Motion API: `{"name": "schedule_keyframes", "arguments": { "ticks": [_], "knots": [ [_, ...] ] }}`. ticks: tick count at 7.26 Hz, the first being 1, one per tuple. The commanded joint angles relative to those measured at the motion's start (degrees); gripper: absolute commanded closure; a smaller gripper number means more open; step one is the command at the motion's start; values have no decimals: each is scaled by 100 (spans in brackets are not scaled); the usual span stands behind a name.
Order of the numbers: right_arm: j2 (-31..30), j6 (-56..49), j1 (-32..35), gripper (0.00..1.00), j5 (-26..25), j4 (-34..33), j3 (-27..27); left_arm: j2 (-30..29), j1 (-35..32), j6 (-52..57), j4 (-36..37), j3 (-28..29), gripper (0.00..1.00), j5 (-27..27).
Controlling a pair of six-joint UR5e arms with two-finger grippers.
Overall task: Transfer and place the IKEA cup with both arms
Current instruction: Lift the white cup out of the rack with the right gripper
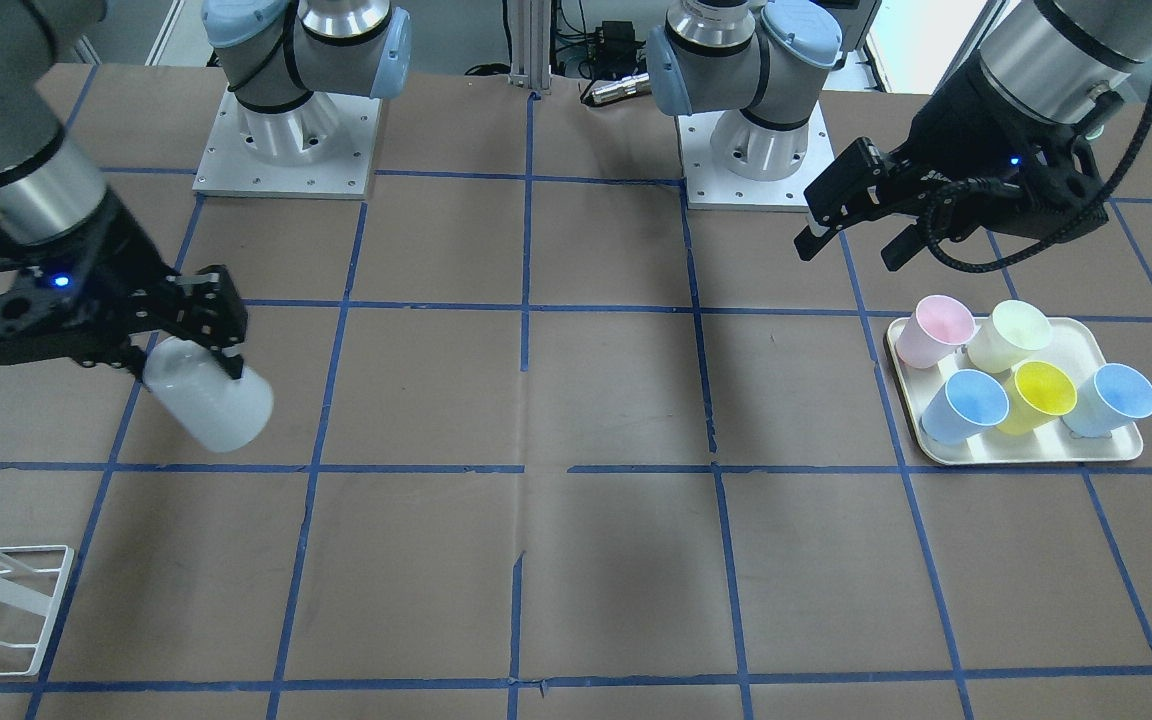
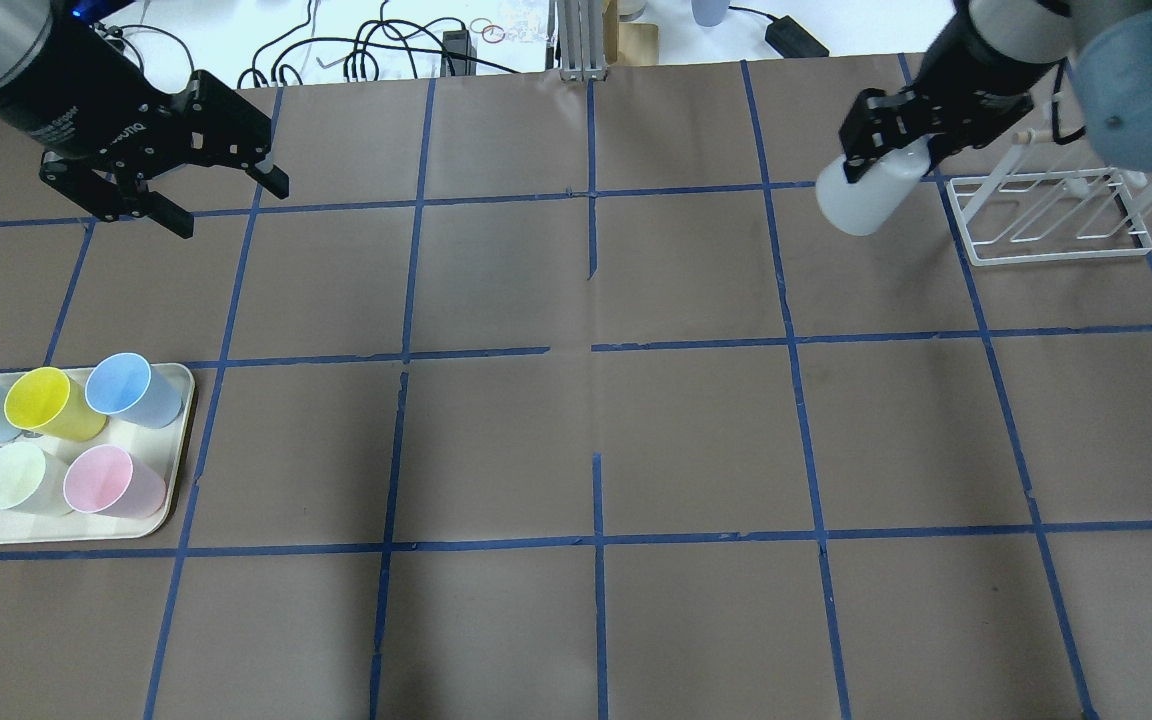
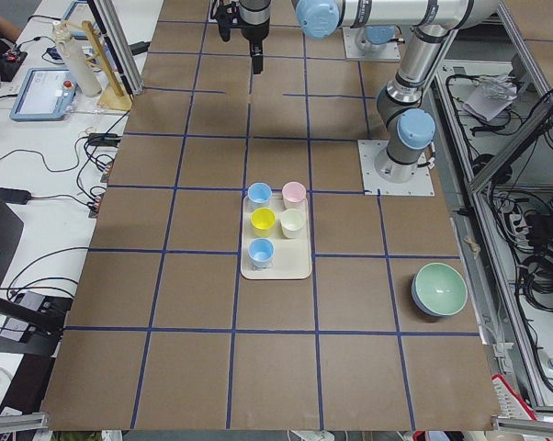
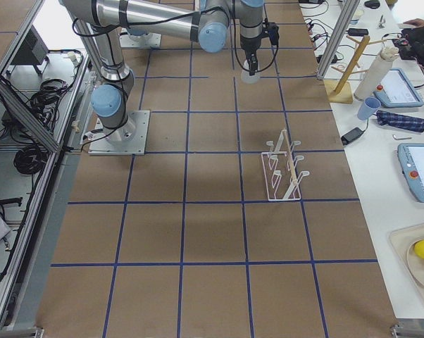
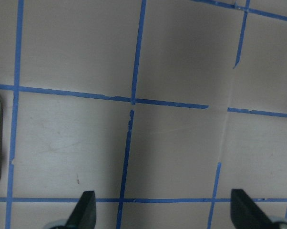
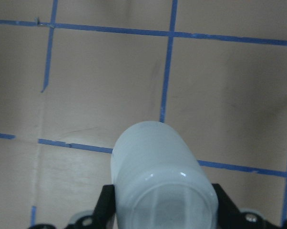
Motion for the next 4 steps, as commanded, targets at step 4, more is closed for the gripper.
{"name": "schedule_keyframes", "arguments": {
  "ticks": [4],
  "knots": [
    [-176,2298,642,95,3878,19,47,5,747,590,-75,-849,0,-2599]
  ]
}}
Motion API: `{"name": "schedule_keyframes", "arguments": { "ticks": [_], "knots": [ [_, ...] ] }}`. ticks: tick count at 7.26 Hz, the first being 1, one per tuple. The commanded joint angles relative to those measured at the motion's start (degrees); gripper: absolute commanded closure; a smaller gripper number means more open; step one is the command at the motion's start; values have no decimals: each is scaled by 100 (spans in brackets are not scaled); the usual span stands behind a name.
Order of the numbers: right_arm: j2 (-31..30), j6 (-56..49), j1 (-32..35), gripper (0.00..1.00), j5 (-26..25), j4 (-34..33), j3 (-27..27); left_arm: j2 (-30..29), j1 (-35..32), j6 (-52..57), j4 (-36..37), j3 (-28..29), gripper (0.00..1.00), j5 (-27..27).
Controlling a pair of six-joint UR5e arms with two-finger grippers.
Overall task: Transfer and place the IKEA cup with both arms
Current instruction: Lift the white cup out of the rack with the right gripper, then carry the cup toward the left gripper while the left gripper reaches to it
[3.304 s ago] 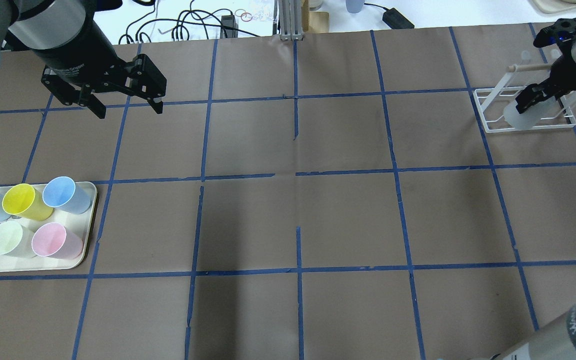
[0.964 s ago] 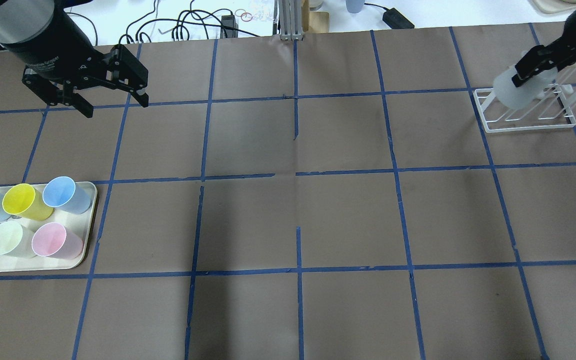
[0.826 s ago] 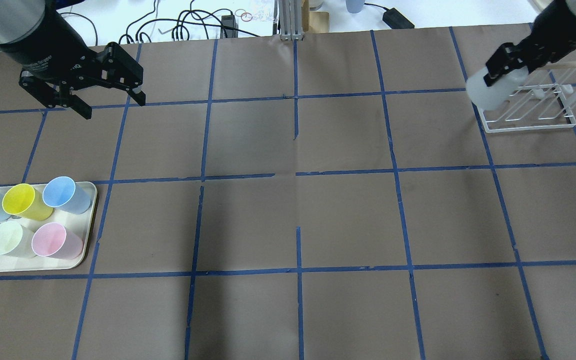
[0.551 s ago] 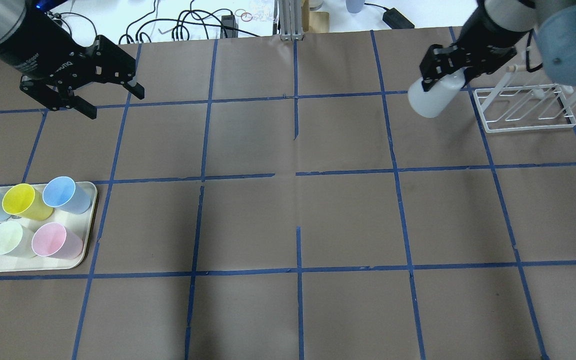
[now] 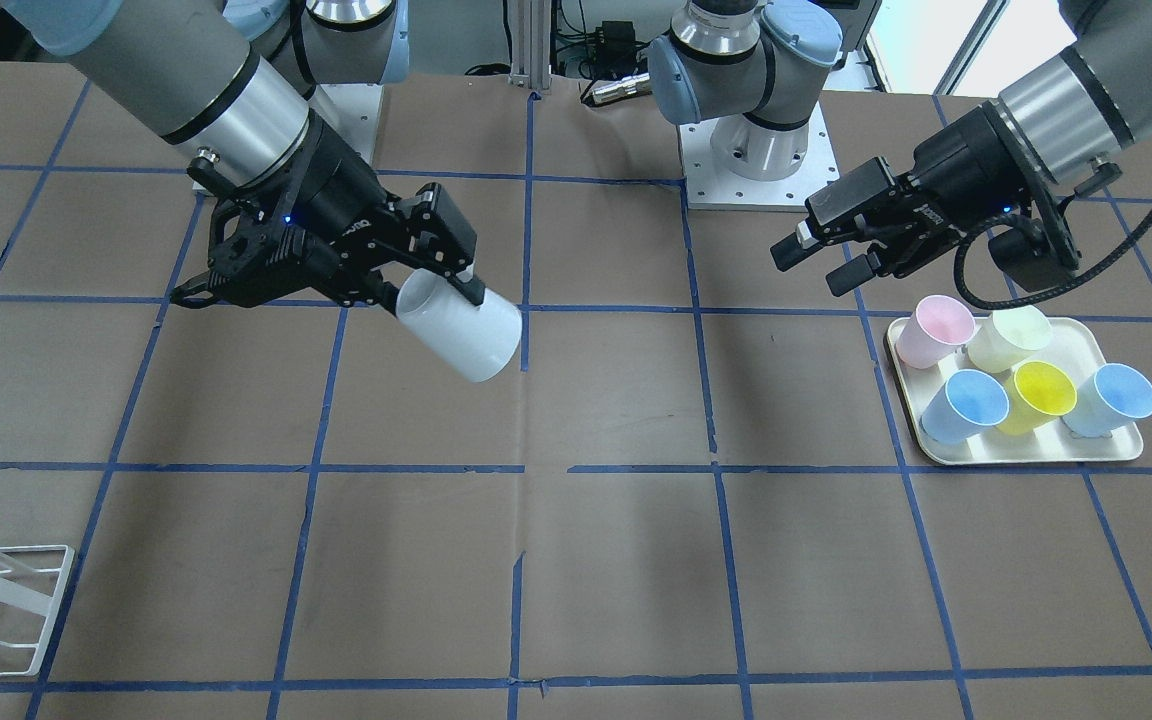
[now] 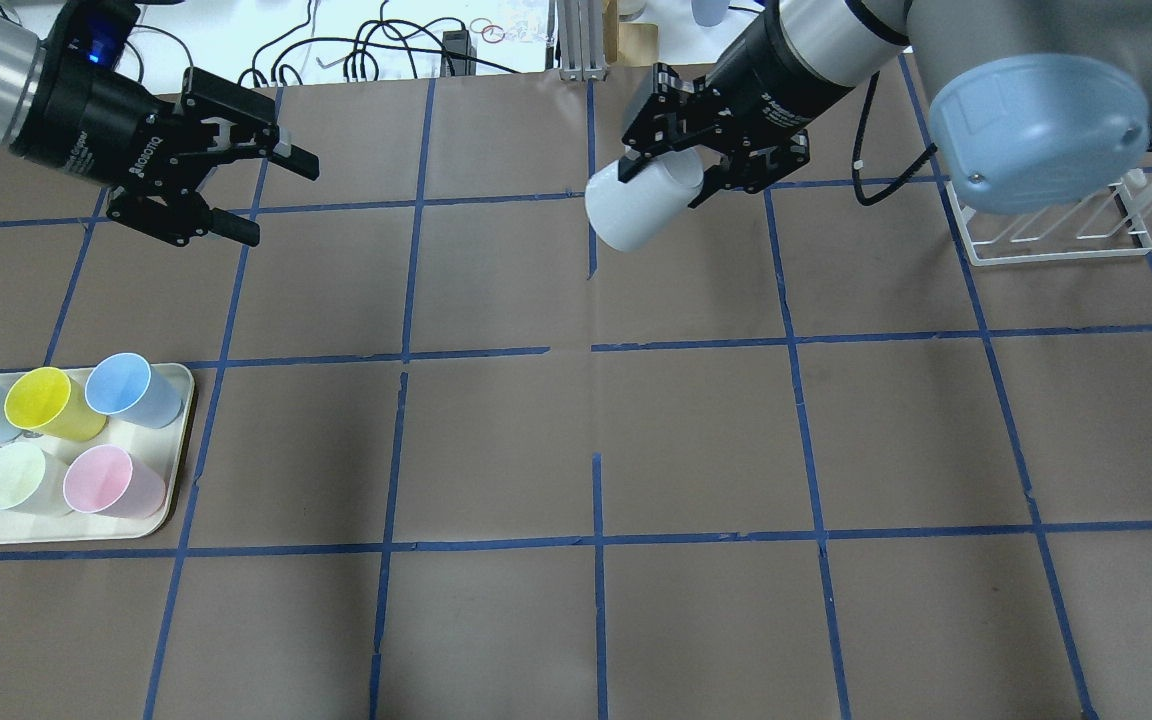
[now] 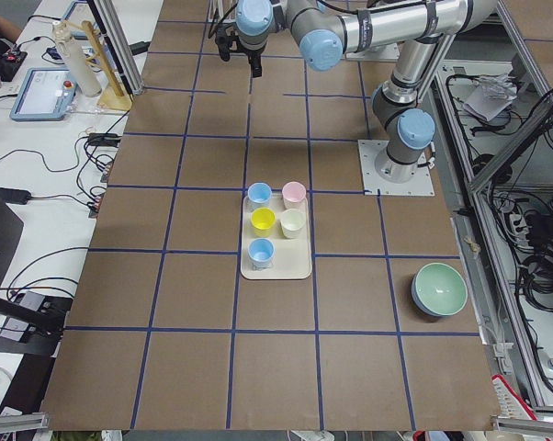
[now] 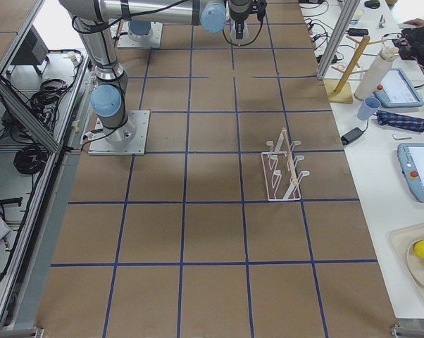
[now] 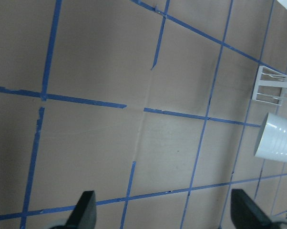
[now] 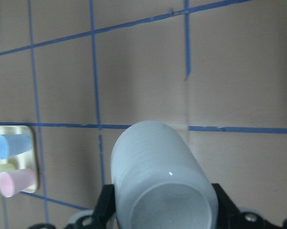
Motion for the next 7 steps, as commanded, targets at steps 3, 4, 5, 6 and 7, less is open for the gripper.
{"name": "schedule_keyframes", "arguments": {
  "ticks": [3,4,5,6,7],
  "knots": [
    [-38,444,-557,96,3883,99,701,110,105,95,-198,-226,0,-2192],
    [-12,417,-566,96,4352,55,948,145,61,95,-208,-243,0,-2657],
    [5,399,-575,96,4870,63,1073,249,-166,95,-190,-313,0,-3053],
    [49,277,-567,95,5049,98,1178,285,-334,95,-129,-331,0,-3223],
    [232,224,-540,95,5199,63,1258,277,-448,95,-111,-331,0,-3372]
  ]
}}
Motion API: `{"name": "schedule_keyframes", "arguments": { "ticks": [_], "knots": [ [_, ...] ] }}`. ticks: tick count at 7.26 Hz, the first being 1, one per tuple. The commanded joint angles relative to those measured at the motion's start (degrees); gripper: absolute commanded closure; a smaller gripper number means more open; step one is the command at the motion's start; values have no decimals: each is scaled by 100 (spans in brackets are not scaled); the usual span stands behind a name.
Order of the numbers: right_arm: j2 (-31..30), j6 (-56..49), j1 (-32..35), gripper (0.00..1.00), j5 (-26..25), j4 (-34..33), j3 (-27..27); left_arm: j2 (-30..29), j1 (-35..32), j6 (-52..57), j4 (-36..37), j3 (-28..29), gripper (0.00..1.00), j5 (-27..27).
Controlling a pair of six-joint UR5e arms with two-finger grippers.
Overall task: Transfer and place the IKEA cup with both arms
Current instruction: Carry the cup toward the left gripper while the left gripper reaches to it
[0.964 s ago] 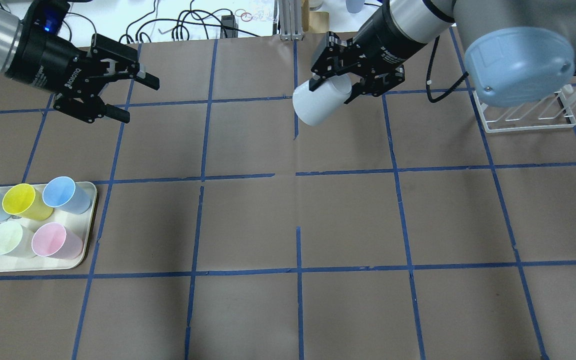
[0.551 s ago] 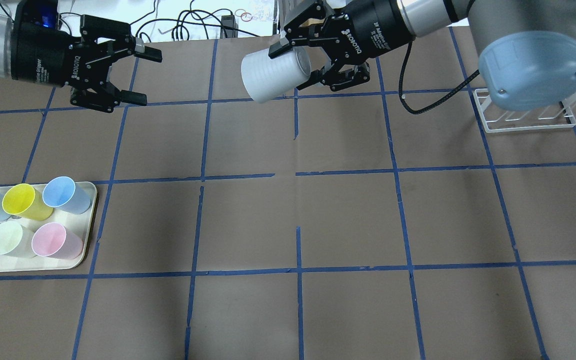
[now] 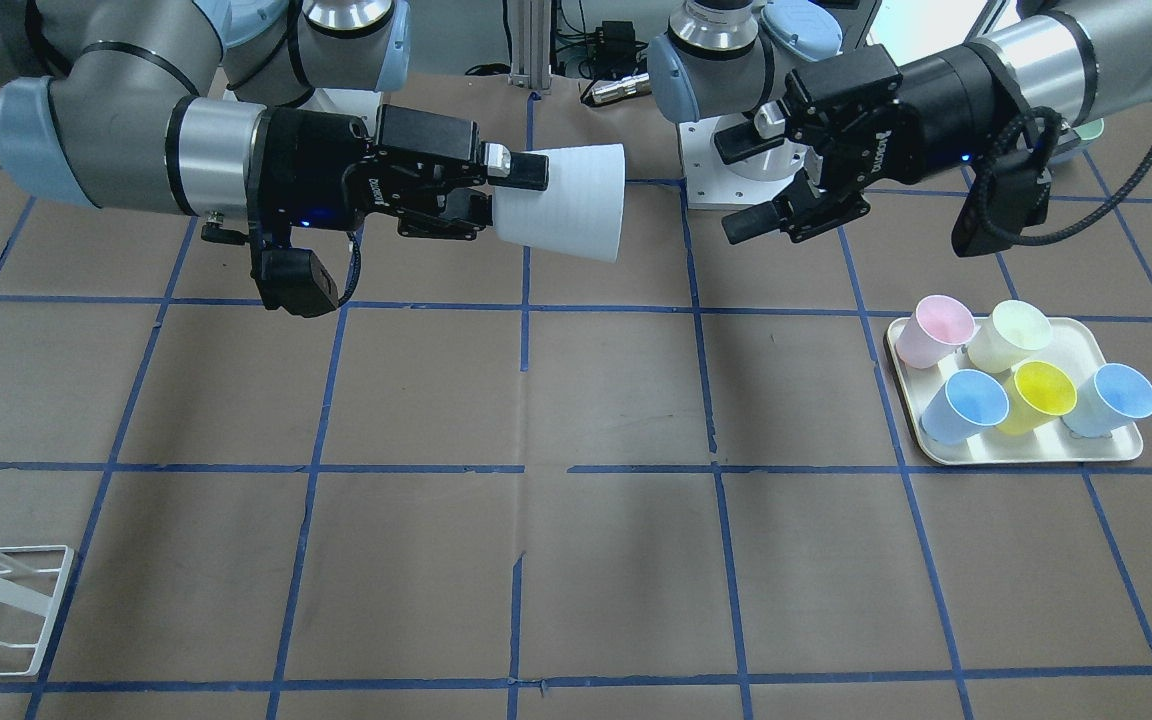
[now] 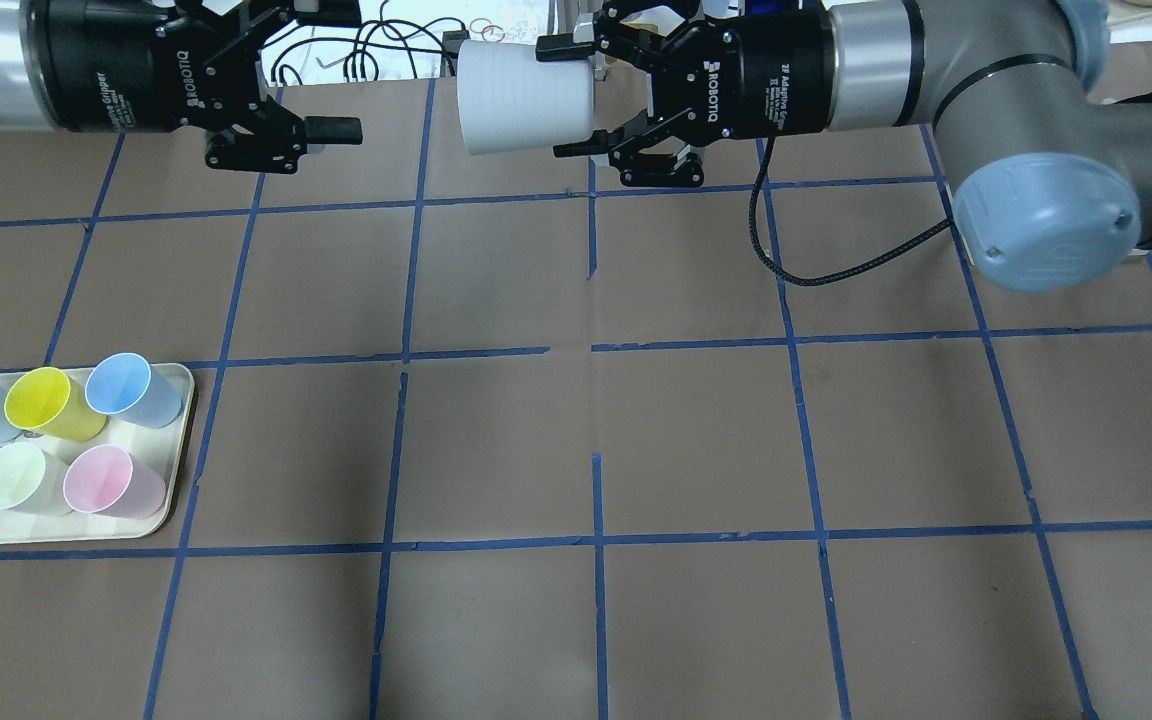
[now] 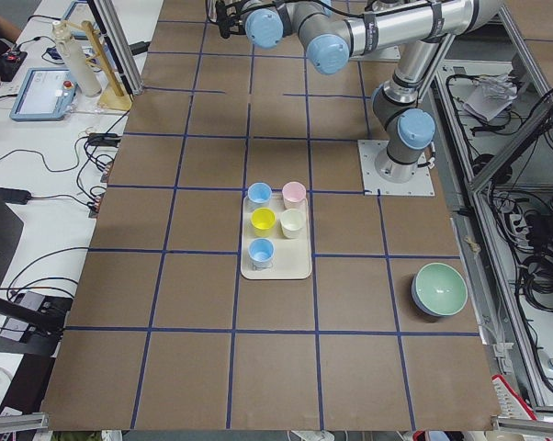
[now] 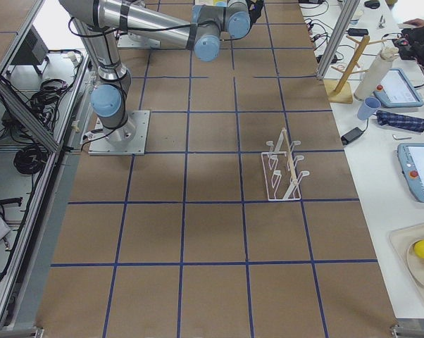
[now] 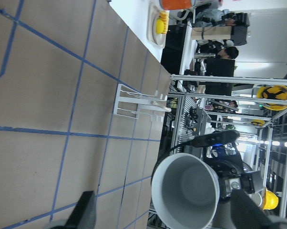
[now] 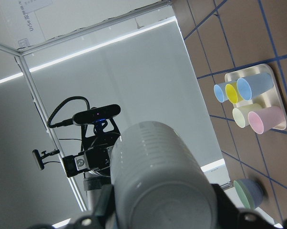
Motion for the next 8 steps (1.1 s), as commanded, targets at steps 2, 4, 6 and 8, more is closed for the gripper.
{"name": "schedule_keyframes", "arguments": {
  "ticks": [2,4,6,8],
  "knots": [
    [175,-30,44,95,451,10,130,35,-357,-61,50,-5,0,-423],
    [149,-20,79,95,468,10,130,-43,-428,-70,68,-14,0,-442],
    [131,-20,157,95,451,2,130,-61,-437,-88,147,-14,5,-451],
    [175,-20,325,95,512,-7,77,-44,-455,-88,147,-40,32,-451]
  ]
}}
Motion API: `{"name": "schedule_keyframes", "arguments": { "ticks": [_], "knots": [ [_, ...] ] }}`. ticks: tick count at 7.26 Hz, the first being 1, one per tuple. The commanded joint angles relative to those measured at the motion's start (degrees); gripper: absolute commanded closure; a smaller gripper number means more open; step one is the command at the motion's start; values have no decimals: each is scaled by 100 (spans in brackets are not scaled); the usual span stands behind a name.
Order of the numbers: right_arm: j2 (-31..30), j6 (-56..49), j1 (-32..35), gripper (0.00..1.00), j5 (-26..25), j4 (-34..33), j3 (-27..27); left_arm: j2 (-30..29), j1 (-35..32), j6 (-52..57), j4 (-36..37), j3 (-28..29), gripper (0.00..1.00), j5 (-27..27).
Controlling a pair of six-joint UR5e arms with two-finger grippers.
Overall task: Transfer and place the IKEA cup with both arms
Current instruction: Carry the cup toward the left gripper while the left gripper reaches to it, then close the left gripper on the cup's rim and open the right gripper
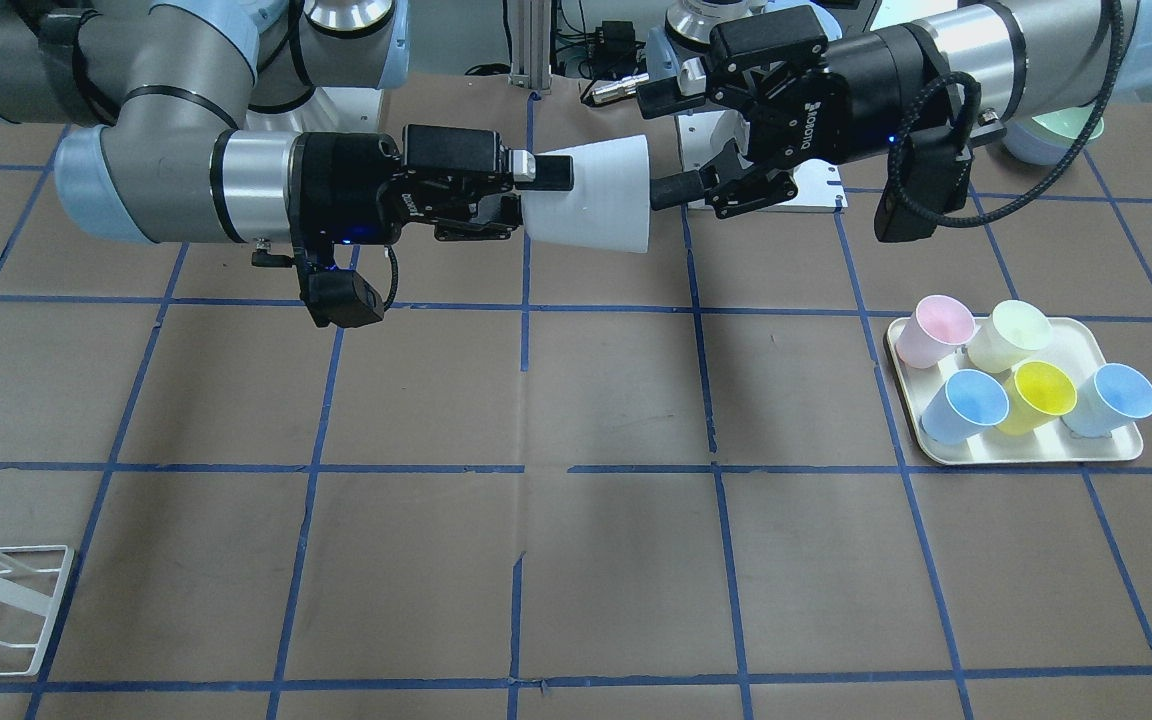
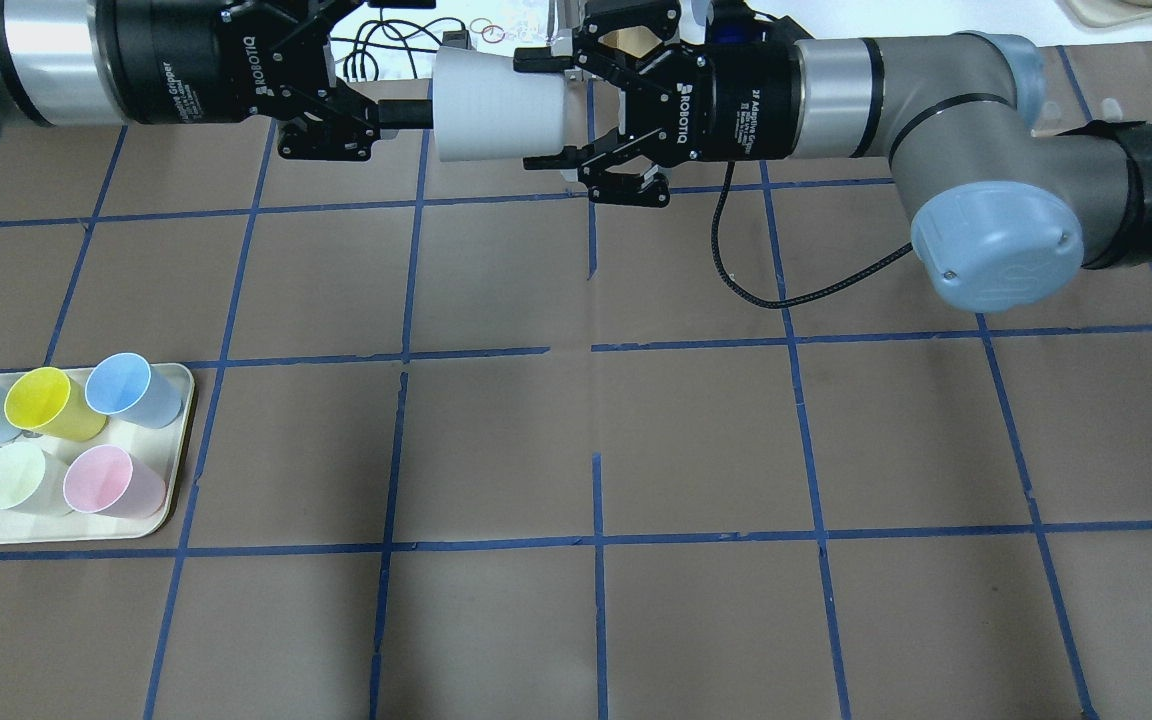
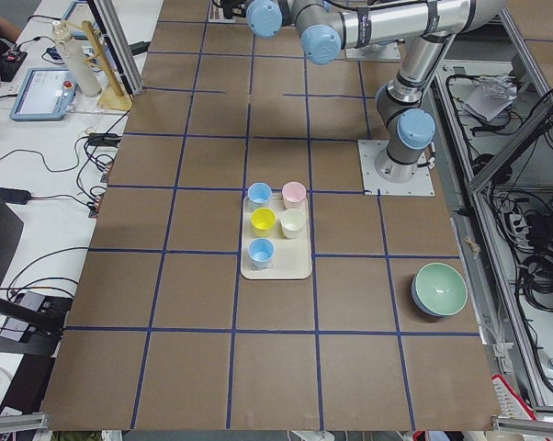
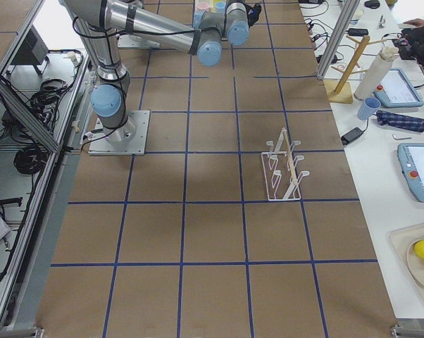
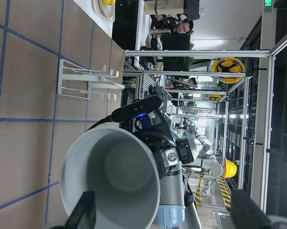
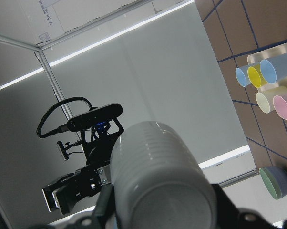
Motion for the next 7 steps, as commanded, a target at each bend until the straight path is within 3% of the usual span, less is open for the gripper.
{"name": "schedule_keyframes", "arguments": {
  "ticks": [1,2,4,6,7],
  "knots": [
    [18,9,81,95,26,-4,-29,16,-10,-2,1,-6,33,8],
    [18,44,81,95,35,-4,-38,16,-10,-11,-8,-6,45,25],
    [18,44,81,94,35,-4,-38,42,-2,-2,-8,-23,86,61],
    [18,53,81,89,35,-4,-38,95,-1,-2,-17,-102,94,78],
    [26,96,81,62,43,31,-38,121,-1,-11,-8,-137,96,78]
  ]
}}
